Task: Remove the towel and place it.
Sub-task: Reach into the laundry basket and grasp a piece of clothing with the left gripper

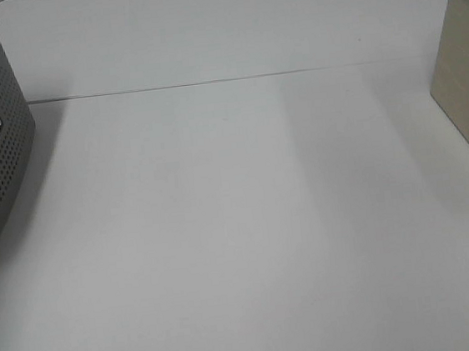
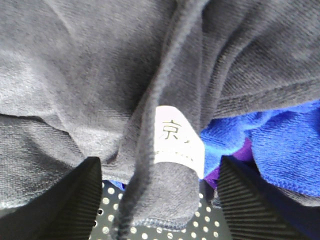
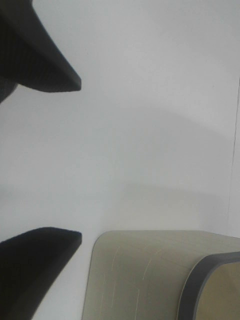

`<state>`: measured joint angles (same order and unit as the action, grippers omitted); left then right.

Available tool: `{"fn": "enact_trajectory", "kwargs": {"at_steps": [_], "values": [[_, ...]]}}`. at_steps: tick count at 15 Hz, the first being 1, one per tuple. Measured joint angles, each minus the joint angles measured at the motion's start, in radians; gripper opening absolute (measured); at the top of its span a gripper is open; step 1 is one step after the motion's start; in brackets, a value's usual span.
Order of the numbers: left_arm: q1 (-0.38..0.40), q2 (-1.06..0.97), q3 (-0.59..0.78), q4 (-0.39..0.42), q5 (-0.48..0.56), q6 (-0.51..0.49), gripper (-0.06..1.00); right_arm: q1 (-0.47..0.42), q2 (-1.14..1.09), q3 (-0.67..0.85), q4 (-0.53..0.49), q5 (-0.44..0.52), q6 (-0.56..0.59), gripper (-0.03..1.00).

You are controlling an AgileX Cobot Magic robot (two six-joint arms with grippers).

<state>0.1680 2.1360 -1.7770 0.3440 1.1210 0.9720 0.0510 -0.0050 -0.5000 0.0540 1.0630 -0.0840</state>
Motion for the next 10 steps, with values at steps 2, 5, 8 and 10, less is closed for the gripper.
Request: {"fn": "enact_trajectory", "kwargs": {"at_steps": [2, 5, 8, 10], "values": [[0.0, 0.0, 0.0, -0.014, 0.0, -0.003, 0.62, 0.0, 0.0, 0.0, 0.0, 0.0, 0.0, 0.73], [0.0, 0.0, 0.0, -0.059, 0.0, -0.003, 0.62, 0.0, 0.0, 0.0, 0.0, 0.0, 0.0, 0.73], [0.0, 0.0, 0.0, -0.063, 0.0, -0.003, 0.62, 0.0, 0.0, 0.0, 0.0, 0.0, 0.0, 0.73], [0.0, 0.0, 0.0, -0.045, 0.003, -0.002, 0.53, 0.0, 0.0, 0.0, 0.0, 0.0, 0.0, 0.73]]}}
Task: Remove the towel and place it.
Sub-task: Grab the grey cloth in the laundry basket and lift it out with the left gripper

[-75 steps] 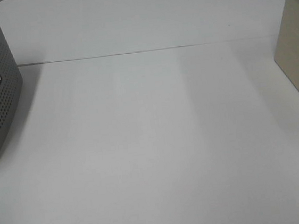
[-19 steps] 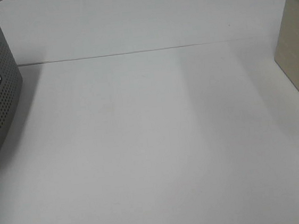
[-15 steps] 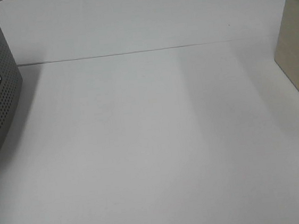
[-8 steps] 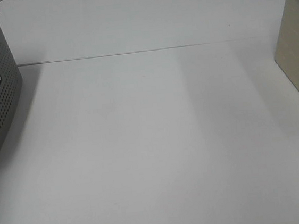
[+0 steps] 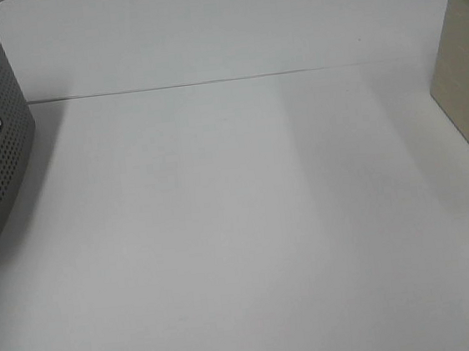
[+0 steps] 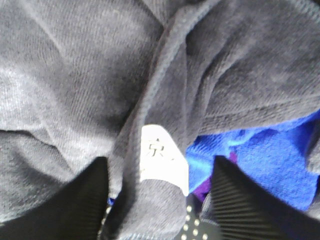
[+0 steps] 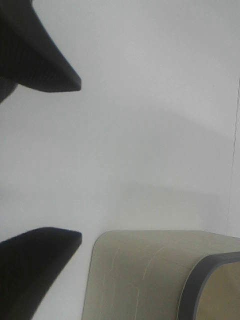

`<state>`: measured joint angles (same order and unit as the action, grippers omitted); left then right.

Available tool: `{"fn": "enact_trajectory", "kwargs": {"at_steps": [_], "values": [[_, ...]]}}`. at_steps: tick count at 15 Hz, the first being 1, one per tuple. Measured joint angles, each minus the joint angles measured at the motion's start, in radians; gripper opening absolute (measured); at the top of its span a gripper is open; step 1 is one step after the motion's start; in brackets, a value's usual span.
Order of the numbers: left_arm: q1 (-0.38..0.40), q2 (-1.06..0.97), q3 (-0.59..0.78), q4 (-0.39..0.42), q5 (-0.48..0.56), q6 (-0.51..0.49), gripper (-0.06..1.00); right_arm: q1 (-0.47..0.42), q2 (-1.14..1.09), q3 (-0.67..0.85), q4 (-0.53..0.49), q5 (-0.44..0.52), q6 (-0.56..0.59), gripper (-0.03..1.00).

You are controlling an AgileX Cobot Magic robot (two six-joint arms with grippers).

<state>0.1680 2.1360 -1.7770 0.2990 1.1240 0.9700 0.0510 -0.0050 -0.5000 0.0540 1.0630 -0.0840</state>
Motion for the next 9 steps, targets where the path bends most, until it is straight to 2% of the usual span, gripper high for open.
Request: {"fn": "enact_trajectory", "kwargs": {"at_steps": [1, 2, 3, 4, 9], "values": [[0.0, 0.0, 0.0, 0.018, 0.008, 0.003, 0.41, 0.0, 0.0, 0.0, 0.0, 0.0, 0.0, 0.73], [0.0, 0.0, 0.0, 0.035, 0.021, 0.008, 0.22, 0.0, 0.0, 0.0, 0.0, 0.0, 0.0, 0.73], [0.0, 0.0, 0.0, 0.044, 0.026, 0.01, 0.07, 0.0, 0.0, 0.0, 0.0, 0.0, 0.0, 0.73], [0.0, 0.0, 0.0, 0.049, 0.026, 0.01, 0.01, 0.0, 0.0, 0.0, 0.0, 0.0, 0.0, 0.73], [0.0, 0.0, 0.0, 0.049, 0.025, -0.013, 0.0, 0.0, 0.0, 0.0, 0.0, 0.0, 0.0, 0.73]]}}
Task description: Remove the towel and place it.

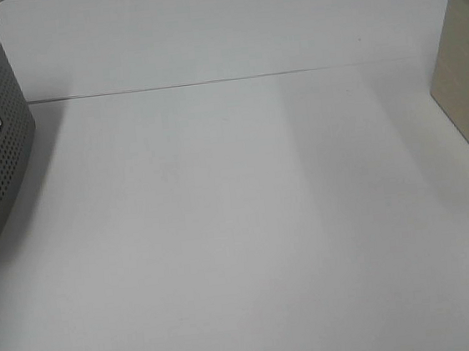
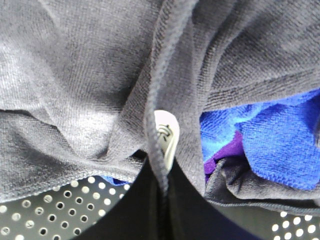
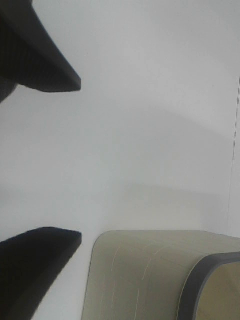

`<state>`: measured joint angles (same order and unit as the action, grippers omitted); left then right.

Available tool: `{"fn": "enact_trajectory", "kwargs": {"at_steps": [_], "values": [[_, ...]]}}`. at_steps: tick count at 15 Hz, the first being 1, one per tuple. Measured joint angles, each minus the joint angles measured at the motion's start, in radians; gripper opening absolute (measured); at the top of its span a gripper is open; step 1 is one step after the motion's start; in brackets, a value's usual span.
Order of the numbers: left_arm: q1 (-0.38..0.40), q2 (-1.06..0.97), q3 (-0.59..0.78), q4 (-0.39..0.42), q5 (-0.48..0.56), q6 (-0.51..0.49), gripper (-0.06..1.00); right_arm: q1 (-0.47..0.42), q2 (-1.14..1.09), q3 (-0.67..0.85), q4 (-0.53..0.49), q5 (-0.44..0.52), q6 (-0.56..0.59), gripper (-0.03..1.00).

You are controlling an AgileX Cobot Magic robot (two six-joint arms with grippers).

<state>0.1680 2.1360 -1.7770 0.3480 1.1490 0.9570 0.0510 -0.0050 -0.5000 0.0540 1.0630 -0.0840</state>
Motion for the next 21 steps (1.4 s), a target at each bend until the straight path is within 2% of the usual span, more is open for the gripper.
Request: {"fn": "enact_trajectory", "kwargs": {"at_steps": [5, 10, 13, 21], "values": [[0.0, 0.0, 0.0, -0.008, 0.001, -0.108, 0.0, 0.0, 0.0, 0.0, 0.0, 0.0, 0.0, 0.73], [-0.01, -0.042, -0.006, -0.024, 0.022, -0.141, 0.0, 0.0, 0.0, 0.0, 0.0, 0.0, 0.0, 0.73], [-0.027, -0.196, -0.06, -0.113, 0.055, -0.308, 0.0, 0.0, 0.0, 0.0, 0.0, 0.0, 0.0, 0.73], [-0.03, -0.472, -0.071, -0.382, 0.065, -0.323, 0.0, 0.0, 0.0, 0.0, 0.0, 0.0, 0.0, 0.73]]}}
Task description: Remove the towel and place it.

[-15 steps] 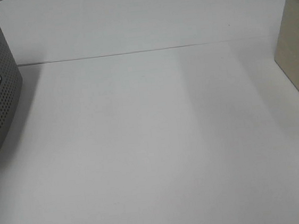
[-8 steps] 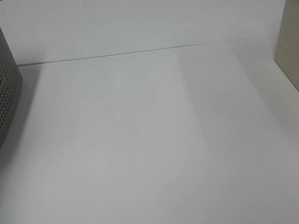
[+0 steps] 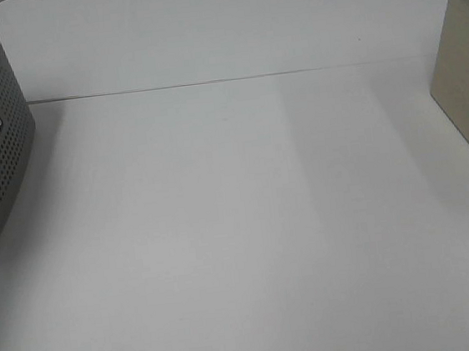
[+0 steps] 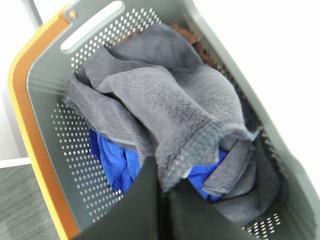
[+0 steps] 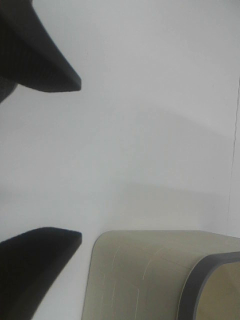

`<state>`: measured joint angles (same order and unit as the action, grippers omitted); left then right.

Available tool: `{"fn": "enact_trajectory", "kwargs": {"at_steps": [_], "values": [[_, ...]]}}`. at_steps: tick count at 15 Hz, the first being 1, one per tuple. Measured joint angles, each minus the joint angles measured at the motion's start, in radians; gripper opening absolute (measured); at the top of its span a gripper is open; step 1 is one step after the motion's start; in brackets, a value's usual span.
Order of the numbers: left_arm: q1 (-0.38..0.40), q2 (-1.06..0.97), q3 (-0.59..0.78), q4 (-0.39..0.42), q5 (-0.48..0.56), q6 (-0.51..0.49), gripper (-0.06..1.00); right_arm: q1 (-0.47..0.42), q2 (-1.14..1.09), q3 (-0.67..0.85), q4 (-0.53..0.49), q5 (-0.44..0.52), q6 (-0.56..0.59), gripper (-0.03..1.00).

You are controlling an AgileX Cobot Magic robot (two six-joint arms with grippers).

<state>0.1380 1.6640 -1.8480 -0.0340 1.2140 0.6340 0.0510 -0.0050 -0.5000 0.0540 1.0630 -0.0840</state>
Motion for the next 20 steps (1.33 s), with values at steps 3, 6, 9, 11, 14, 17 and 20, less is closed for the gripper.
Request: {"fn": "enact_trajectory", "kwargs": {"at_steps": [3, 6, 9, 11, 14, 17, 20], "values": [[-0.006, -0.06, 0.0, -0.081, 0.0, -0.001, 0.0, 0.0, 0.038, -0.007, 0.019, -0.014, 0.0, 0.73], [-0.08, -0.092, -0.022, -0.089, 0.002, -0.001, 0.0, 0.0, 0.163, -0.041, 0.066, -0.054, -0.052, 0.73], [-0.286, -0.096, -0.141, -0.09, 0.004, -0.053, 0.0, 0.0, 0.379, -0.094, 0.237, -0.157, -0.266, 0.73], [-0.387, -0.098, -0.201, -0.092, 0.004, -0.067, 0.0, 0.0, 0.452, -0.094, 0.344, -0.234, -0.383, 0.73], [-0.532, -0.097, -0.208, -0.052, 0.006, -0.055, 0.0, 0.0, 0.554, -0.095, 0.509, -0.341, -0.576, 0.73], [-0.635, -0.078, -0.208, 0.048, 0.007, -0.081, 0.0, 0.0, 0.713, -0.095, 0.834, -0.398, -0.905, 0.73], [-0.735, -0.044, -0.208, 0.052, -0.049, -0.093, 0.0, 0.0, 0.905, -0.095, 1.233, -0.365, -1.319, 0.73]]}}
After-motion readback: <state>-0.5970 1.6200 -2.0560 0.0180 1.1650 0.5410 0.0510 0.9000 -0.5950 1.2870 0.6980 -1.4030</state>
